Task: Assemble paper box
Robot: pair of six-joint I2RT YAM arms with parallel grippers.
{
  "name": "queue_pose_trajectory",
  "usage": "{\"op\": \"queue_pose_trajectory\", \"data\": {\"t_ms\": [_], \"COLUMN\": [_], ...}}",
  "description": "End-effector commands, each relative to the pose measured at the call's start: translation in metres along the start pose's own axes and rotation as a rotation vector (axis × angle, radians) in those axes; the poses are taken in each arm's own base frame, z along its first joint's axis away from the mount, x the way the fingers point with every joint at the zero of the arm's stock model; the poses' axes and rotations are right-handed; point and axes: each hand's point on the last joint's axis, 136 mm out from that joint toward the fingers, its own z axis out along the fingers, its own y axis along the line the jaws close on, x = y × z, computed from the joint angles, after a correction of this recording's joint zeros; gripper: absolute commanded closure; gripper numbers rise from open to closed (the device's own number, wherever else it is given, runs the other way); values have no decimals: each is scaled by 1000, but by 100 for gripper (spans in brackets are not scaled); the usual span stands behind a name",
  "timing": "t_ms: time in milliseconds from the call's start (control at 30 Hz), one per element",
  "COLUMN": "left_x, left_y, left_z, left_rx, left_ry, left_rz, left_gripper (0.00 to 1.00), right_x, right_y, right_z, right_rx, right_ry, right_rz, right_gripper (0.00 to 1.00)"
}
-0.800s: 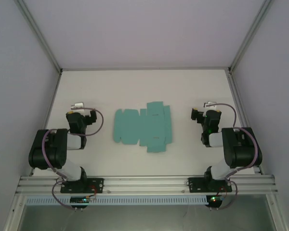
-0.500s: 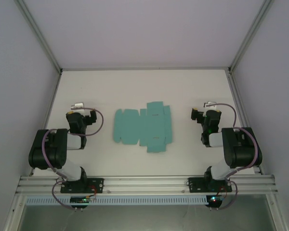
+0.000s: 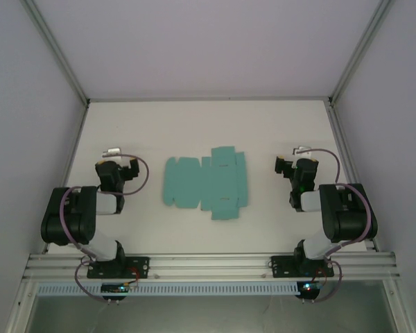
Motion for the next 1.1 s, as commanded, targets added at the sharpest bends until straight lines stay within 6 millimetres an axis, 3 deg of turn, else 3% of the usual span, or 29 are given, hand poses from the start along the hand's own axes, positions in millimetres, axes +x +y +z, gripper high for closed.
{"op": "queue_pose_trajectory", "data": {"t_ms": [0, 100, 200, 267, 367, 433, 500, 600, 700, 800, 867, 1067], "left_x": [-31, -51, -72, -76, -65, -50, -35, -10, 11, 26, 32, 39], "left_y": [1, -3, -28, -46, -90, -120, -136, -157, -173, -177, -181, -192], "left_z": [-2, -9, -22, -31, -49, -64, -74, -86, -91, -88, -87, -86], "left_rx": [-18, -31, 95, 161, 340, 470, 511, 572, 630, 637, 653, 721], "left_ry": [-31, -5, 56, 115, 237, 322, 402, 520, 601, 655, 683, 695], "left_rz": [-13, -1, -92, -157, -199, -221, -216, -208, -212, -219, -214, -218], "left_gripper": [1, 1, 1, 1, 1, 1, 0, 1, 1, 1, 1, 0], "right_x": [-22, -40, -56, -62, -58, -52, -41, -19, 1, 26, 45, 87], "right_y": [1, 0, 13, 37, 83, 128, 167, 207, 225, 236, 239, 226], "right_z": [-3, -11, -22, -34, -56, -73, -88, -102, -99, -87, -81, -62], "right_rx": [4, 62, 55, -24, -180, -368, -508, -648, -693, -703, -708, -656], "right_ry": [-17, 26, 160, 243, 377, 453, 509, 607, 649, 699, 756, 811], "right_rz": [-19, -45, 2, 24, 109, 134, 151, 157, 127, 112, 122, 111], "right_gripper": [1, 1, 1, 5, 10, 15, 25, 37, 47, 53, 62, 63]}}
